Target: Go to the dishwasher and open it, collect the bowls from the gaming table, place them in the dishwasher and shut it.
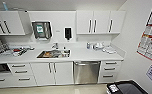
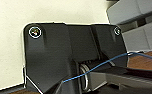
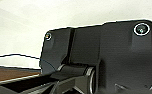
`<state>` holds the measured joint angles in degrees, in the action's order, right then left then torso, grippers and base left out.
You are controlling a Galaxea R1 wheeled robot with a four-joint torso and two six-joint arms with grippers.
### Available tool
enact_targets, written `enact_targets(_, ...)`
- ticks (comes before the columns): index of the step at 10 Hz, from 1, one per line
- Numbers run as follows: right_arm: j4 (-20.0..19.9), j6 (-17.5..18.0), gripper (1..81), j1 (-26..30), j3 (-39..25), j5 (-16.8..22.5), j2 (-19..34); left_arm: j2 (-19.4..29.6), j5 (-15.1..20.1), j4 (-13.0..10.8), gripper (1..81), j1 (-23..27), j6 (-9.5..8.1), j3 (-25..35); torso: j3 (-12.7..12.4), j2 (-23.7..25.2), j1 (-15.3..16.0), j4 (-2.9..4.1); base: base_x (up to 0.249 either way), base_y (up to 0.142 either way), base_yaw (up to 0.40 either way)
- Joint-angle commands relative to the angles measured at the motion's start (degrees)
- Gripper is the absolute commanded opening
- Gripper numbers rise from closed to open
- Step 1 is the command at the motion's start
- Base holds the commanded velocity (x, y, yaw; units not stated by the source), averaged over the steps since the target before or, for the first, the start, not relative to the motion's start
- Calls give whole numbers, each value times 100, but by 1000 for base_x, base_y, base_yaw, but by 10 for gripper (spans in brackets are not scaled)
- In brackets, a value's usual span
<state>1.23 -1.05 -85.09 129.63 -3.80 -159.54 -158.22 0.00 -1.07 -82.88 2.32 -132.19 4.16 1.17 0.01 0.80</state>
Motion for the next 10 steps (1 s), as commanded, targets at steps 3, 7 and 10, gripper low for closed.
enact_targets(3,-17,-27,811,277,-124,292,86,97,308,55,811,286,-3,62,0,0,0,0,112,0,0)
enact_targets(7,-9,-27,811,286,-115,292,86,106,308,55,811,286,-3,62,0,0,0,0,112,0,0)
enact_targets(10,-9,-27,811,277,-97,292,78,106,308,55,811,286,-3,62,0,0,0,0,104,42,0)
